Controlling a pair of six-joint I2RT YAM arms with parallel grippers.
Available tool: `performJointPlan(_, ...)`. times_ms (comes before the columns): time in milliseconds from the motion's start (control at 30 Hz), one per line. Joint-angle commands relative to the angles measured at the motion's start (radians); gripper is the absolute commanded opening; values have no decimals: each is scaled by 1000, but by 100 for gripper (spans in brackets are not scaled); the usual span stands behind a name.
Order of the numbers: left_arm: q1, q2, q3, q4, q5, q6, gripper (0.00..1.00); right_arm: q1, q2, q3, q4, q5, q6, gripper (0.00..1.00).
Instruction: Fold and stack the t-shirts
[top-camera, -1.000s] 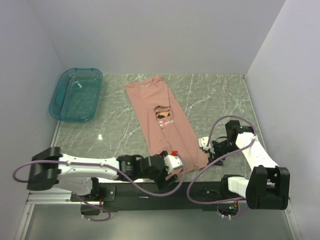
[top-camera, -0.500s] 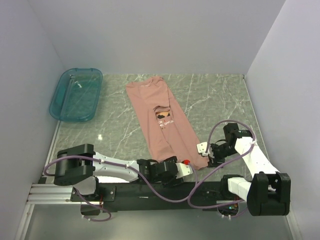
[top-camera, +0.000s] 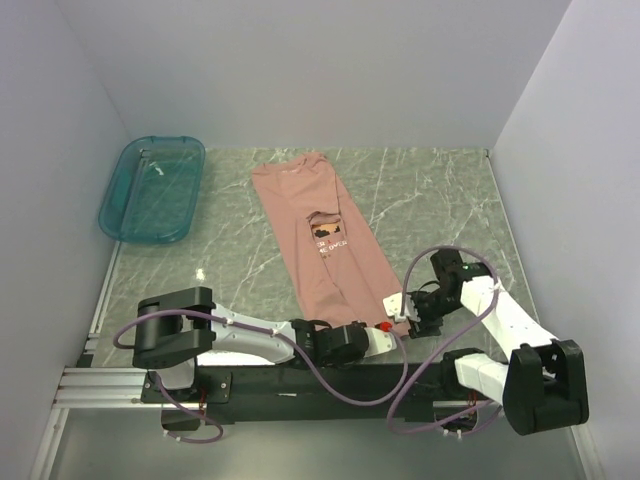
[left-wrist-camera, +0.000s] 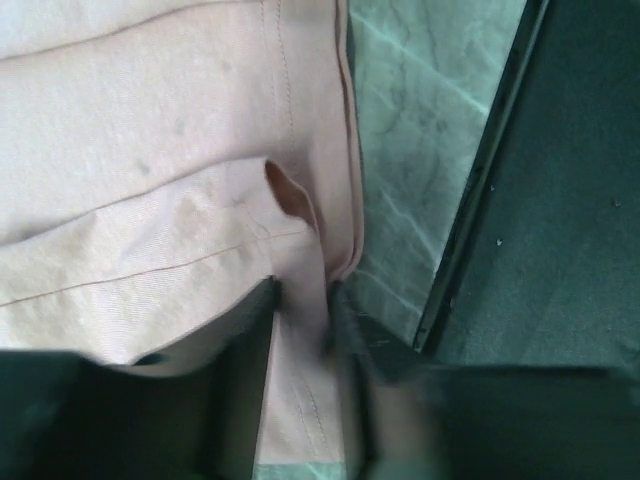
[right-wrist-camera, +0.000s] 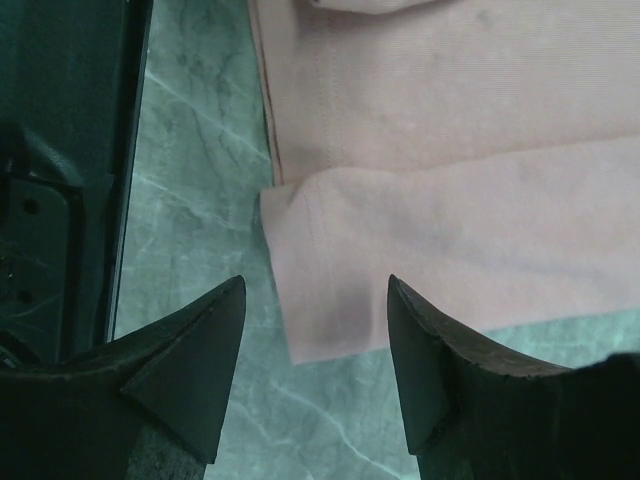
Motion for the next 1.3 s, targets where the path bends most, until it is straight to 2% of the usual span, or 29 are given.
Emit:
performJointPlan(0,-4,30,3,-63,-41,8,31,48,-26,-41,102,58,61,65)
performJointPlan(167,-3,-29,-46,-37,-35,-6,10,56,23,-25,134,85,70,63)
performJointPlan(267,-4,-66,-76,-14,-20,-7,4,97,37,-48,185,136,99,61)
performJointPlan(500,-4,-91,-98,16,20,-1,1,203,41,-99,285,213,158,54)
performJointPlan(733,-1,-118,-124,61,46,-9,1,206,-57,-61,179,147,153,56)
performJointPlan(1067,6,-135,-149,112,77,-52,1,229,-22,-113,231,188,178,52)
performJointPlan(1267,12,-146,-164,127,86,-69,1,260,-77,-58,131,116,170,52)
